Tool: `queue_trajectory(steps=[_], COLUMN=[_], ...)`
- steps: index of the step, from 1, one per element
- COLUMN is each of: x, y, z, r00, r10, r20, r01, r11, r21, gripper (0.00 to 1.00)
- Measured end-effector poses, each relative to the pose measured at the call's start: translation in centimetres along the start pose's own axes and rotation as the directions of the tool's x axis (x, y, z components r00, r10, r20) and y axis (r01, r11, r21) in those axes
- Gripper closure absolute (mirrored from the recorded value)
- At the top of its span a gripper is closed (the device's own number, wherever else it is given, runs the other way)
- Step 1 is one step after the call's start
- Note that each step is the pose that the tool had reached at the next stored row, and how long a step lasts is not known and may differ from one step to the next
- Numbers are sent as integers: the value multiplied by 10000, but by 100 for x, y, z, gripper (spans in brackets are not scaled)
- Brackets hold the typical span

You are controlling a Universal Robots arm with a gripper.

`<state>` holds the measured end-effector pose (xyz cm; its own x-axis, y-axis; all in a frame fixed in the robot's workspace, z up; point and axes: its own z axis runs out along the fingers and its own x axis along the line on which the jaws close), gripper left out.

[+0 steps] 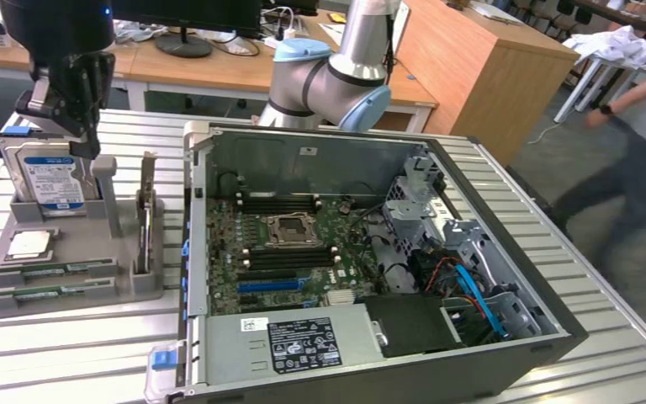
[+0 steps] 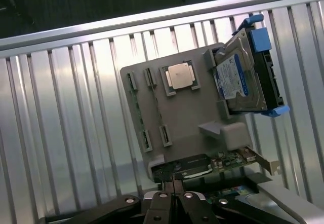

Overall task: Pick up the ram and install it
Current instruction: 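Pick up the ram and move it above insertion slot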

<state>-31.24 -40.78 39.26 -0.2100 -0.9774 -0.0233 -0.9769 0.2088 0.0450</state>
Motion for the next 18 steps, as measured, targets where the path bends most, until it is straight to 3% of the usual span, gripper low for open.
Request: queue_trajectory(steps=[9, 18], x=[0, 0], y=[0, 0], z=[0, 0], r00=[9979, 9918], r10=[-649, -1280], r20=[-29, -56], r01=[649, 1279], r11=[9979, 9918], r21=[-16, -34], gripper=[90, 90])
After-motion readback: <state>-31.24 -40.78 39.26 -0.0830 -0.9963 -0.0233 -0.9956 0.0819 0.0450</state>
